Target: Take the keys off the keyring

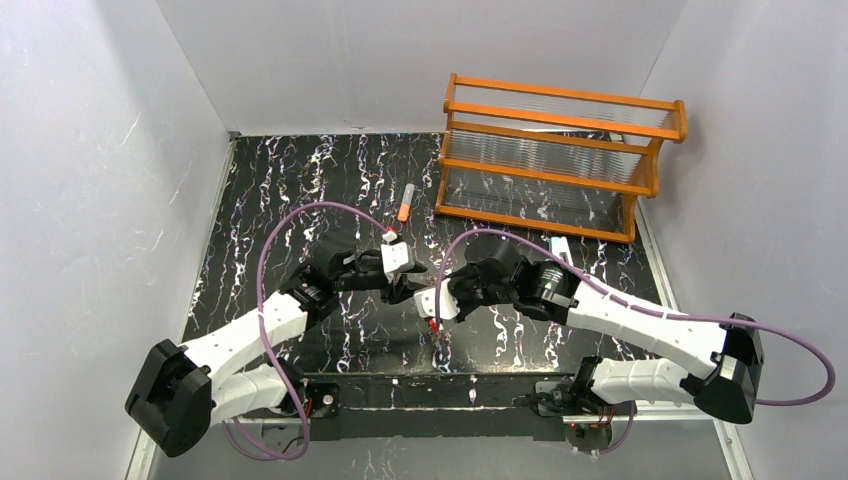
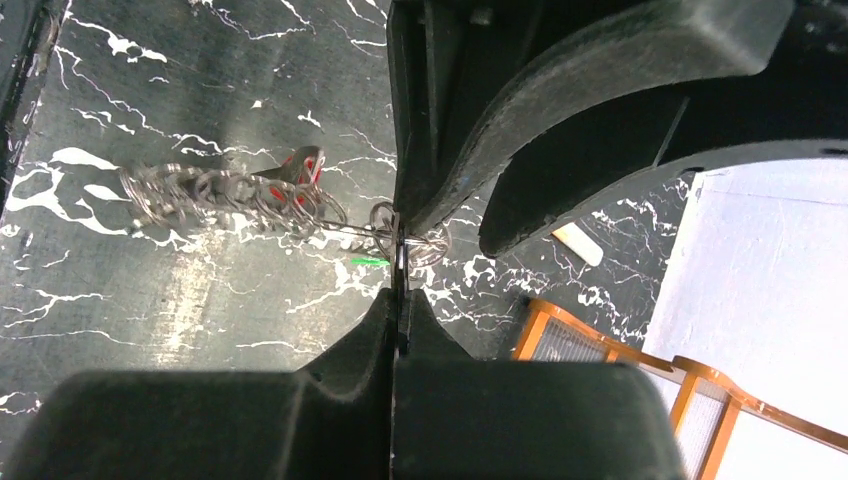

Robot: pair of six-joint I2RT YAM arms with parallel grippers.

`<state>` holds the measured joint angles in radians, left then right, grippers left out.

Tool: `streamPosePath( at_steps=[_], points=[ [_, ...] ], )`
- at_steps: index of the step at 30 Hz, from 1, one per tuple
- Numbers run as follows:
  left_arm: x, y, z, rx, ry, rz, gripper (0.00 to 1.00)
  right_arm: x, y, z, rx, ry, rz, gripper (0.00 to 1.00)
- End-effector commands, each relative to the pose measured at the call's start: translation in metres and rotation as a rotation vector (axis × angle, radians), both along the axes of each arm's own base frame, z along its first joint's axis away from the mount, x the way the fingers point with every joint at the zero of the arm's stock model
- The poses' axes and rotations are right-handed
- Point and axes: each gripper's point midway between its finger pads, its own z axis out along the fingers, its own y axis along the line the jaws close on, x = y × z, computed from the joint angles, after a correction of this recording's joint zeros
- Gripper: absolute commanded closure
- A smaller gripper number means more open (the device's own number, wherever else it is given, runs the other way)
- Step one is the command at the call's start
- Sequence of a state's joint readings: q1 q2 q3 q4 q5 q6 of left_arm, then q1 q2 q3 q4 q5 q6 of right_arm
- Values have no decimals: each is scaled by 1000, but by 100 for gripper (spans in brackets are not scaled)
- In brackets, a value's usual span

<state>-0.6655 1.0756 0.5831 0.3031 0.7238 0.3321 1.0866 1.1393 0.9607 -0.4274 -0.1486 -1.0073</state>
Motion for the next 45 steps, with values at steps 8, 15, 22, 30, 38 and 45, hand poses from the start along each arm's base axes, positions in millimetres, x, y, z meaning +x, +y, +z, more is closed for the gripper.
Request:
streamPosePath(
  at_steps=[8, 15, 22, 30, 38, 45],
  points=[
    [-31, -20, 11, -112, 88, -162, 62, 12, 12, 35, 95, 21, -111, 99],
    [-69, -35, 0, -95, 200, -331, 62, 32, -13, 34, 104, -54, -269, 99],
    [-102, -36, 1, -88, 310, -490, 63, 66, -54, 26, -27, -282, -419, 99],
    [-83, -33, -2, -18, 228, -384, 65, 61, -48, 41, 24, -362, -320, 99],
    [-20, -18, 22, -67, 51, -84, 64, 58, -44, 39, -4, -388, -256, 99],
    [-8, -28, 19, -134, 117, -37, 62, 57, -38, 28, -12, -390, -224, 99]
  ],
)
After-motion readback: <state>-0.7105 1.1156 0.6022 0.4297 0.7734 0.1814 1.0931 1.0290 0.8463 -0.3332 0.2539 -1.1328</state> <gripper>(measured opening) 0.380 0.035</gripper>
